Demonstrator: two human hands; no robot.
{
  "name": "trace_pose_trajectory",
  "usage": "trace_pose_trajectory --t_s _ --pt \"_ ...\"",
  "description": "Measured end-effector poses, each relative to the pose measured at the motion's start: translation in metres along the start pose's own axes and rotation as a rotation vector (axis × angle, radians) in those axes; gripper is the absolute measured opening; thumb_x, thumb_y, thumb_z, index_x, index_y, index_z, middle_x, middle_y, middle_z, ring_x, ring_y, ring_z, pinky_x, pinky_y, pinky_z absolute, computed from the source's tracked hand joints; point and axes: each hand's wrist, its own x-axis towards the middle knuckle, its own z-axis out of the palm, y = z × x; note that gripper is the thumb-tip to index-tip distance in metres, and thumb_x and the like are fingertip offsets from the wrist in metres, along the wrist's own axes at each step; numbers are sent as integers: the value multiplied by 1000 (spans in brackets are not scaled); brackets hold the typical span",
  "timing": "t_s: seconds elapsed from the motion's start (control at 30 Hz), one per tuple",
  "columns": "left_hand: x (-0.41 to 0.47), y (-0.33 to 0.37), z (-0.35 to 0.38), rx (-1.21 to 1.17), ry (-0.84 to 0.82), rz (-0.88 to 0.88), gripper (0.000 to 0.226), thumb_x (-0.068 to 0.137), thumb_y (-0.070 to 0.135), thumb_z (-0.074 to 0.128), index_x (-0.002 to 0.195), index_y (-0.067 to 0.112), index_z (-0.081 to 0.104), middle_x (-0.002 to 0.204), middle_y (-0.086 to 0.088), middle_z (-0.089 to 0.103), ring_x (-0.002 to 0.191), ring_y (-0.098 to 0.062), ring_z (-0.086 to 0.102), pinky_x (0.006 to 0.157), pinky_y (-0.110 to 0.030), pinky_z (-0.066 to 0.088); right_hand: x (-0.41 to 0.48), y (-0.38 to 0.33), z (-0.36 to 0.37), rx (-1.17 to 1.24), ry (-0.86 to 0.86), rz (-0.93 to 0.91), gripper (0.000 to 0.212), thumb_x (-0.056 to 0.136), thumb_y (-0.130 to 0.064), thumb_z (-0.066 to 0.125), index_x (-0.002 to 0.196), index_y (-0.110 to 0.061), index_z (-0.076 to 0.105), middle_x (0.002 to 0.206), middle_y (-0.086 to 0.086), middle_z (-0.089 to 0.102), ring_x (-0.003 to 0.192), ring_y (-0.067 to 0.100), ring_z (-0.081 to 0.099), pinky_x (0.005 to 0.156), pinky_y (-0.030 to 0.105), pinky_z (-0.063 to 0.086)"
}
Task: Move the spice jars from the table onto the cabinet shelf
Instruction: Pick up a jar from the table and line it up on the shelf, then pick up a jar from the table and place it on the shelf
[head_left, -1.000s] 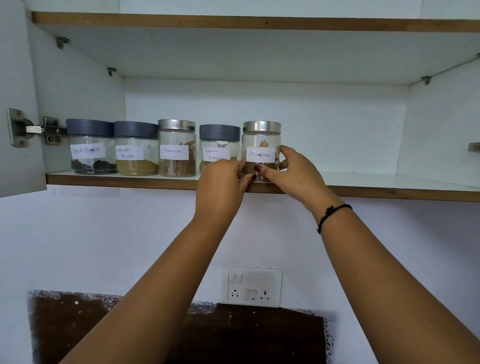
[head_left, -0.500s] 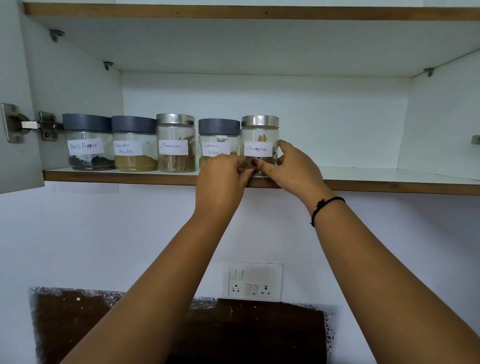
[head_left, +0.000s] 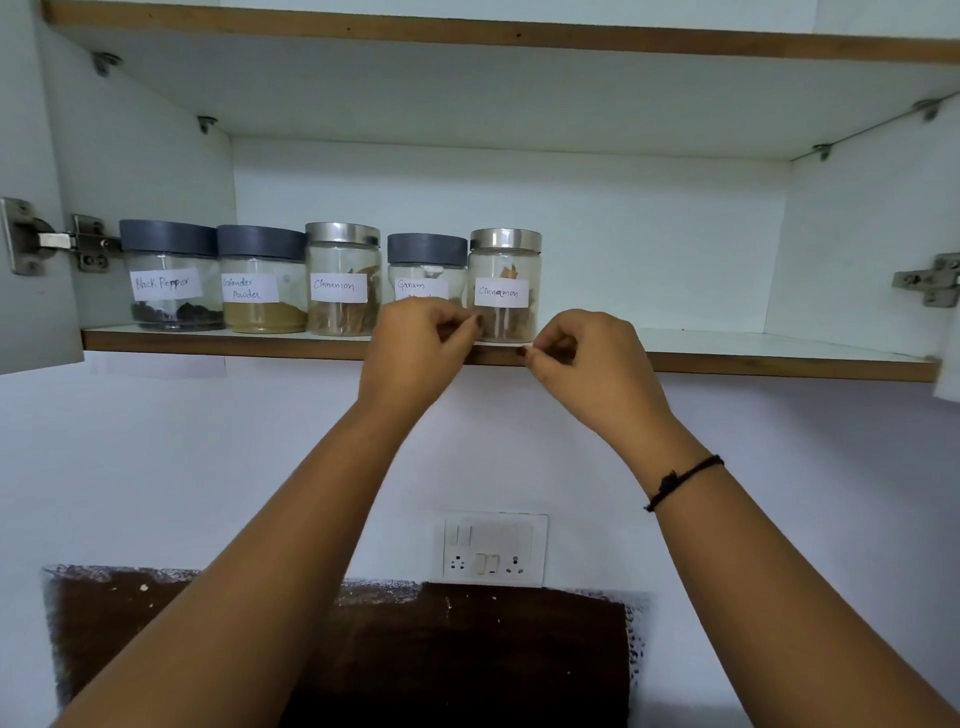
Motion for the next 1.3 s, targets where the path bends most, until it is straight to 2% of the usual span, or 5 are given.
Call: trace_pose_trajectory --t_s 0.17,0.43,0.53,0.83,1.3 --pt "-24 6 -21 -133 6 -61 16 92 29 66 89 19 78 78 8 73 76 -9 69 73 -37 60 -30 -10 -13 206 -14 -105 10 94 -20 62 87 -20 69 77 -7 68 74 13 65 68 37 58" --pt "-93 22 -47 -331 -22 -111 14 93 24 68 84 17 76 80 -7 74 80 -27 70 77 -42 59 -101 -14 -23 589 42 -42 18 96 -18 61 82 -18 71 79 -2 73 78 19 70 69 41 60" --pt "-121 27 -51 -392 -28 -149 13 94 21 67 85 19 76 84 3 76 87 -15 72 82 -30 57 -131 -13 -22 646 24 1 18 96 -17 60 83 -12 72 79 -1 73 76 18 70 65 41 60" --pt "-206 37 -35 -510 -107 -301 19 98 15 60 87 9 74 87 -4 76 89 -19 72 87 -34 58 -202 -5 -9 777 -19 119 10 95 -9 60 91 -8 69 82 2 72 75 16 70 64 20 56" --pt "-294 52 -18 -647 -160 -518 24 101 11 54 87 2 72 84 -5 74 85 -16 70 83 -26 54 -273 22 -22 866 -42 202 10 92 -8 61 89 -4 69 77 -2 72 71 13 69 63 19 53"
